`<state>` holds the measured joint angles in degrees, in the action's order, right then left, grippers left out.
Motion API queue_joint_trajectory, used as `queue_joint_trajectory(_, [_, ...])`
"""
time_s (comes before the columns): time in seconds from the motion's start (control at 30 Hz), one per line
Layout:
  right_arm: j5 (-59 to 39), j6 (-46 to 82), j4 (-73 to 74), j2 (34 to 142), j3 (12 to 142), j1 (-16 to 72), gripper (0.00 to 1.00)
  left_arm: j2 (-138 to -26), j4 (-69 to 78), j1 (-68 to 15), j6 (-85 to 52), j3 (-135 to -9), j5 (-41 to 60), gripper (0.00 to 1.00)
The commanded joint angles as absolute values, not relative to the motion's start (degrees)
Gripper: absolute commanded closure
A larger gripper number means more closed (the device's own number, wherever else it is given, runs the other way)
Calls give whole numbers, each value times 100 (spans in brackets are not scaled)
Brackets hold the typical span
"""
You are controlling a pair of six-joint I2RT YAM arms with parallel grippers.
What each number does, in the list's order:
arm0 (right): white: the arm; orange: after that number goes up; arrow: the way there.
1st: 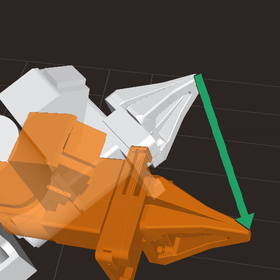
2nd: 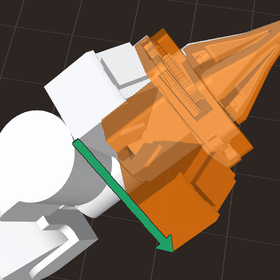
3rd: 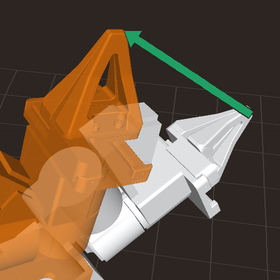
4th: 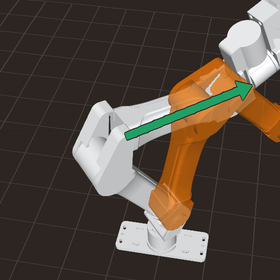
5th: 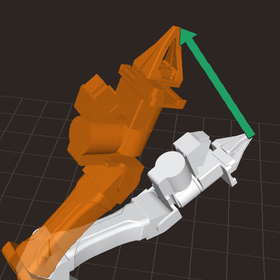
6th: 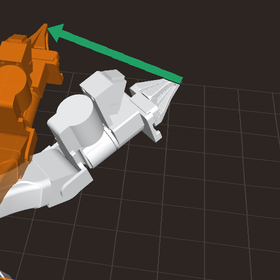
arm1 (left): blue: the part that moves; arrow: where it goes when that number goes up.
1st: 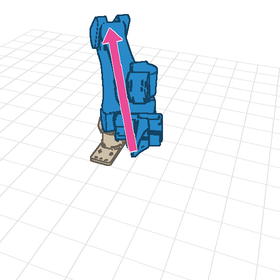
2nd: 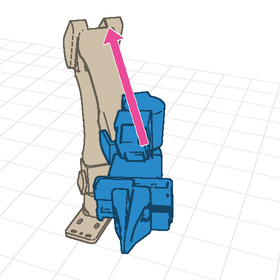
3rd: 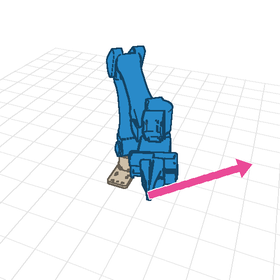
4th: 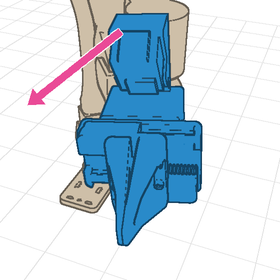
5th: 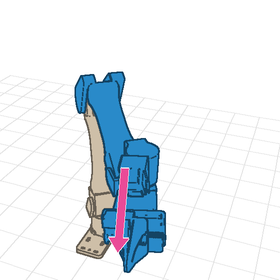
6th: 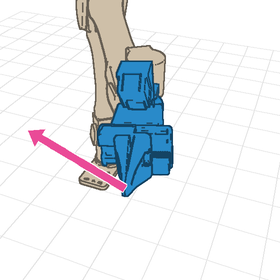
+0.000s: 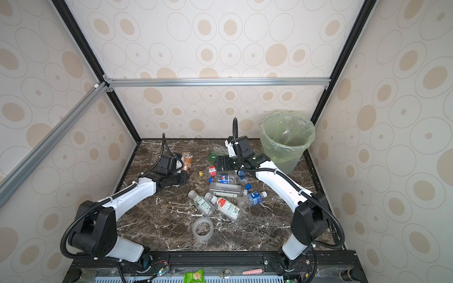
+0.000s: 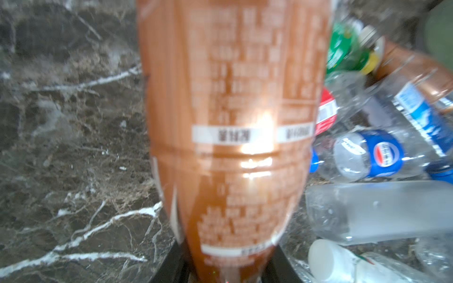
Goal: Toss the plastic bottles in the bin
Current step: 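Hand the coffee bottle from the left gripper to the right gripper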
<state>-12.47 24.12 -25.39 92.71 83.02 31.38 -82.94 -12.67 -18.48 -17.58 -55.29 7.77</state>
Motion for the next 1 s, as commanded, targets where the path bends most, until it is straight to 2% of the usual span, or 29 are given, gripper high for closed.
queue_joint_trajectory(0.0, [-1617, 2918, -2178, 9091, 8528, 3120, 0, -7986, -670, -1929, -1729, -5649, 1104, 71])
queue_joint_trajectory(0.3, [-1892, 3215, -2276, 9358, 9548, 3120, 0, -7884, 103, -2778, -1881, -6116, 1090, 71])
queue_joint_trajectory(0.47, [-1770, 3250, -2250, 9397, 9648, 3117, 0, -7974, 253, -3302, -1842, -6382, 888, 71])
queue_joint_trajectory(0.97, [-1745, 3423, -2159, 9568, 9797, 3129, 11, -8106, 317, -3733, -1929, -6573, 851, 71])
